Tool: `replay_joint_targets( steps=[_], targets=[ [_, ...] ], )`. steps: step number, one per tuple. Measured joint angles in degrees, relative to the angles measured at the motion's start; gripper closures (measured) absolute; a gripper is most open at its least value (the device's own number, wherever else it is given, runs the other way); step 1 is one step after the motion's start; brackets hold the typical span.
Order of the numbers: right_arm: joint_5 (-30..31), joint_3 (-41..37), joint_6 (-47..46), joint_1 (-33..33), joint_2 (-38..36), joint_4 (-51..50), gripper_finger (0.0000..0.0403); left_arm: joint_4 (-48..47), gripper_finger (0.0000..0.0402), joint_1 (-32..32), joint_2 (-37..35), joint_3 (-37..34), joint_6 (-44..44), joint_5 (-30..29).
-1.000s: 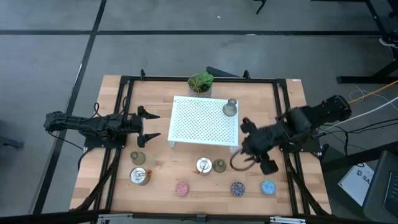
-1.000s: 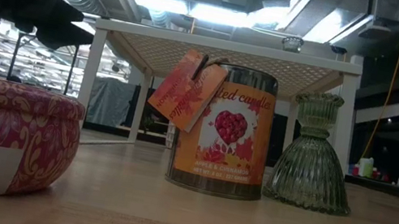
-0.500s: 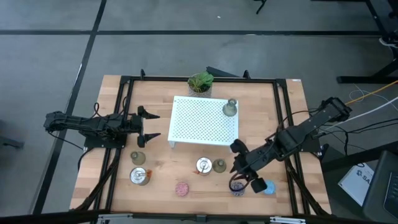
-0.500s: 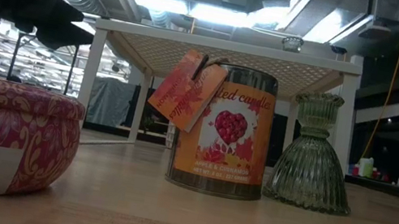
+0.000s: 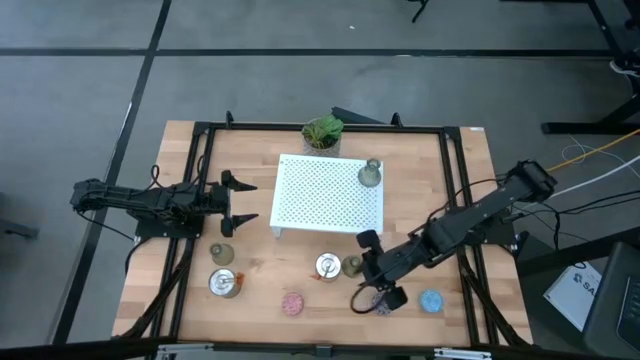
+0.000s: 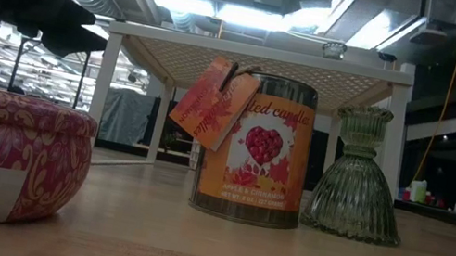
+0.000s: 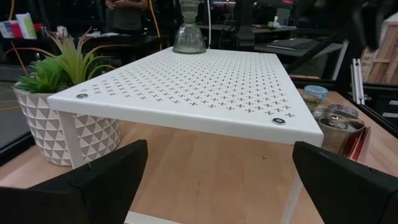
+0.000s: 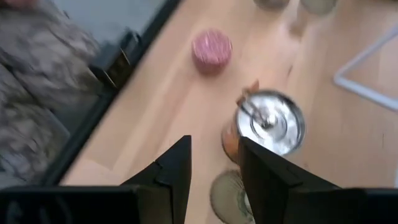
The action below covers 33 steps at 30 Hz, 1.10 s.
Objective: Stock candles and vases on shelf
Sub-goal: Align the right transparent vases with the other transparent vases on the shelf
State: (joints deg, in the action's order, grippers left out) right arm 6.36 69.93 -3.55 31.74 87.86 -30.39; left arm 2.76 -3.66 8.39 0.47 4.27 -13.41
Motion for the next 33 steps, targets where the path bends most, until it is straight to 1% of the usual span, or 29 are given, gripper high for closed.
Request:
replay_joint_targets(
  steps=[7,16,26,33],
  targets=[
    [1.6,0.0,-0.5,-2.2,5.2,-1.4,0.0268,0.0,0.0002,0.0,0.0,0.0,0.0,0.0],
    [1.9,0.0,-0.5,-2.6,10.0,-4.9,0.0273,0.0,0.0002,0.0,0.0,0.0,0.0,0.0],
    [4.0,0.0,-0.6,-2.6,10.6,-8.6,0.0283,0.0,0.0002,0.0,0.0,0.0,0.0,0.0],
    [4.1,0.0,-2.0,-2.8,10.7,-8.7,0.0284,0.0,0.0002,0.0,0.0,0.0,0.0,0.0]
  ],
)
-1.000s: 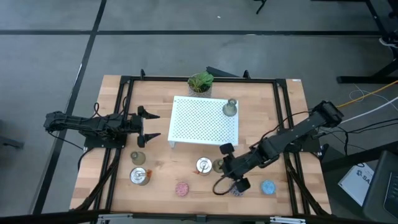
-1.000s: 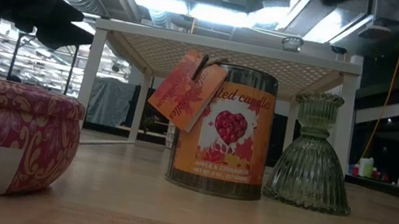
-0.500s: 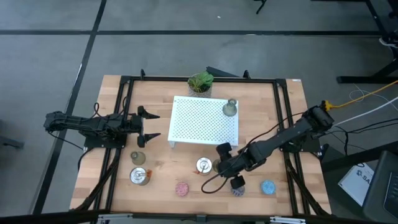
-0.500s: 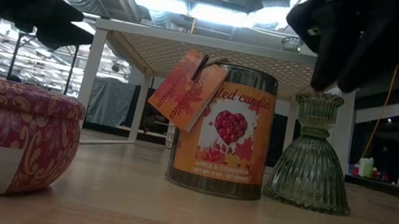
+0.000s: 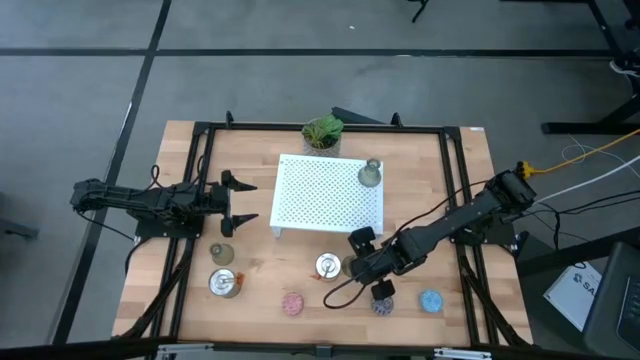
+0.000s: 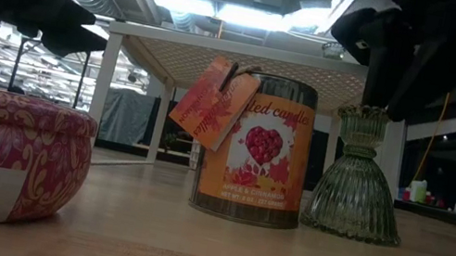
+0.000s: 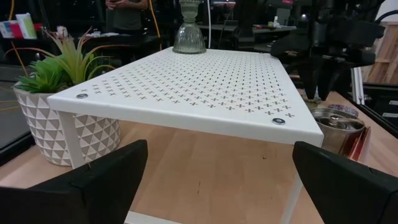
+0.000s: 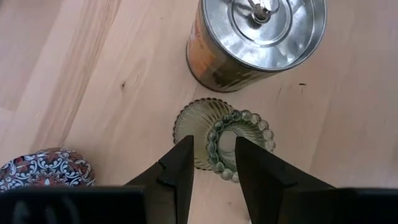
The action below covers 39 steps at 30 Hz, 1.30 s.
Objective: Stock candles and vases on shelf
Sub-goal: Align the right transparent vases with the other transparent vases on the shelf
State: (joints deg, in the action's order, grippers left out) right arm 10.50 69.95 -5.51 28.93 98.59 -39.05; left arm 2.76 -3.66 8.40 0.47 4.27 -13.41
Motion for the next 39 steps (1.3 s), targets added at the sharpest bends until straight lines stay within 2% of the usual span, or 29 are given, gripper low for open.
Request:
replay_joint_targets(
  steps=[15,19,32,39],
  targets=[
    [1.7,0.2,0.4,0.6,1.8,0.4,0.0284,0.0,0.0002,0.0,0.0,0.0,0.0,0.0],
    [3.9,0.1,1.1,1.6,2.0,0.3,0.0287,0.0,0.0002,0.0,0.0,0.0,0.0,0.0],
    [4.4,0.0,1.9,2.1,2.0,0.3,0.0350,0.0,0.0002,0.0,0.0,0.0,0.0,0.0],
    [6.4,0.4,2.1,3.1,2.0,0.4,0.0363,0.0,0.0002,0.0,0.0,0.0,0.0,0.0]
  ],
)
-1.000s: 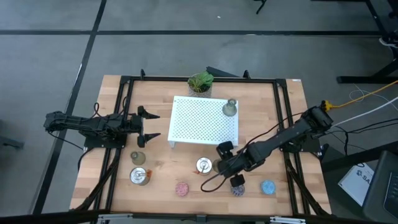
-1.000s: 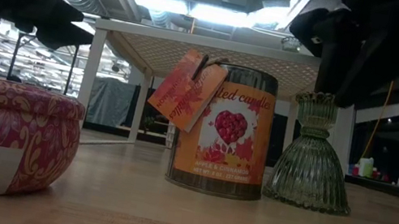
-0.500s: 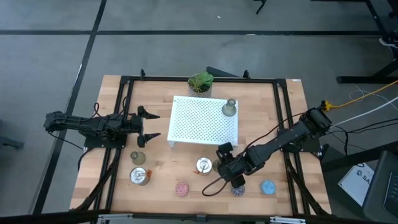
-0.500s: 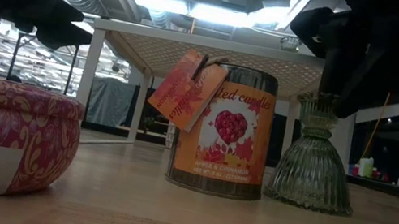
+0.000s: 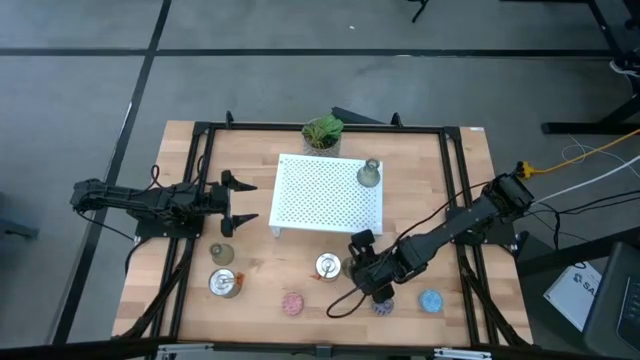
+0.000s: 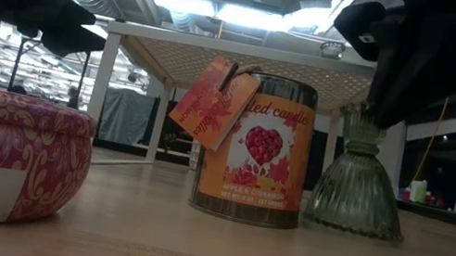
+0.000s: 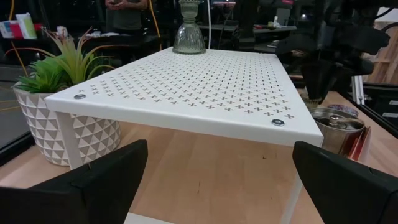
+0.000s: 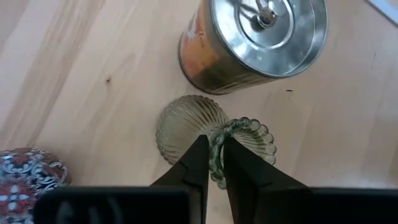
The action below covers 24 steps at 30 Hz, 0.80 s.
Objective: Stock candles and vases on shelf
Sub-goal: Align the right transparent vases with the other transparent vases on the shelf
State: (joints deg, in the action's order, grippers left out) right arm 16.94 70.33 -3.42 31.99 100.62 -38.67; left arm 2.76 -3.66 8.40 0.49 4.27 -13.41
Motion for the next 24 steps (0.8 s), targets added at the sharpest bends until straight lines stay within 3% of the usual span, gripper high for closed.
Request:
replay_joint_targets(
  steps=[6,24],
  targets=[
    [-1.2,4.5,-0.2,0.6,0.1,-1.5,0.0369,0.0,0.0002,0.0,0.0,0.0,0.0,0.0],
    [-2.9,28.8,-4.8,0.1,0.1,-30.9,0.0375,0.0,0.0002,0.0,0.0,0.0,0.0,0.0]
  ],
)
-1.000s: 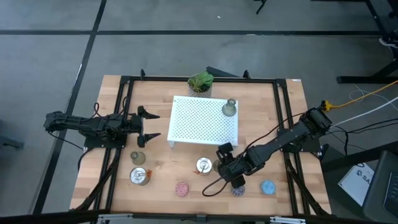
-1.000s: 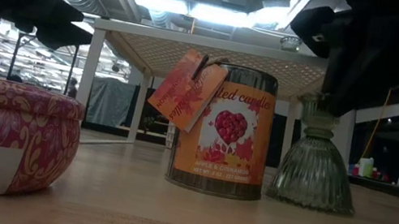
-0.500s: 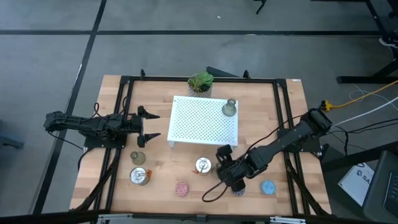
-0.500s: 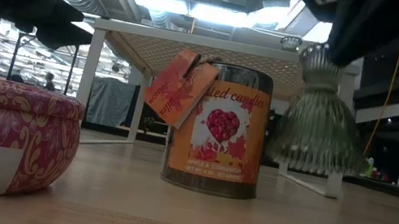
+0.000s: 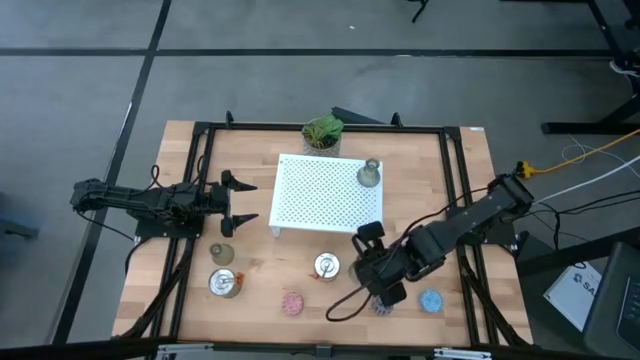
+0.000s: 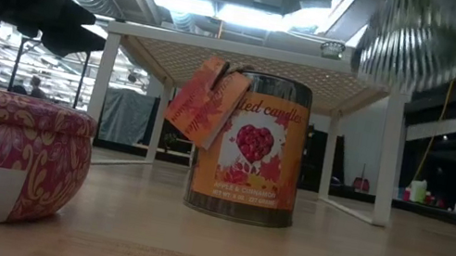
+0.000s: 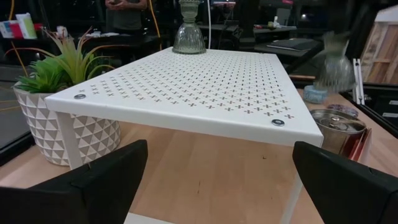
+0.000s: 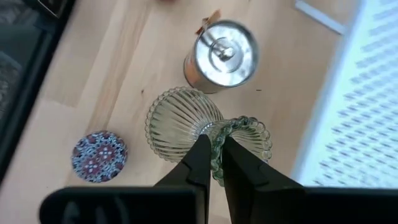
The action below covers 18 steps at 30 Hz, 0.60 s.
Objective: Stock candles and vases on shelf
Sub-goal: Align the right transparent vases with the other transparent vases on the shelf
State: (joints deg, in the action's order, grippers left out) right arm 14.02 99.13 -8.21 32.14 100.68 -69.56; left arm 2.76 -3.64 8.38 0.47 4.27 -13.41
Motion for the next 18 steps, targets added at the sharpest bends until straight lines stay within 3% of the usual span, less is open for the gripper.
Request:
replay_joint_targets(
  steps=[11,18],
  targets=[
    [-1.2,16.8,0.0,-6.5,-0.1,-17.0,0.0376,0.0,0.0002,0.0,0.0,0.0,0.0,0.0],
    [1.0,19.7,3.9,-12.1,-2.4,-20.5,0.0376,0.0,0.0002,0.0,0.0,0.0,0.0,0.0]
  ],
)
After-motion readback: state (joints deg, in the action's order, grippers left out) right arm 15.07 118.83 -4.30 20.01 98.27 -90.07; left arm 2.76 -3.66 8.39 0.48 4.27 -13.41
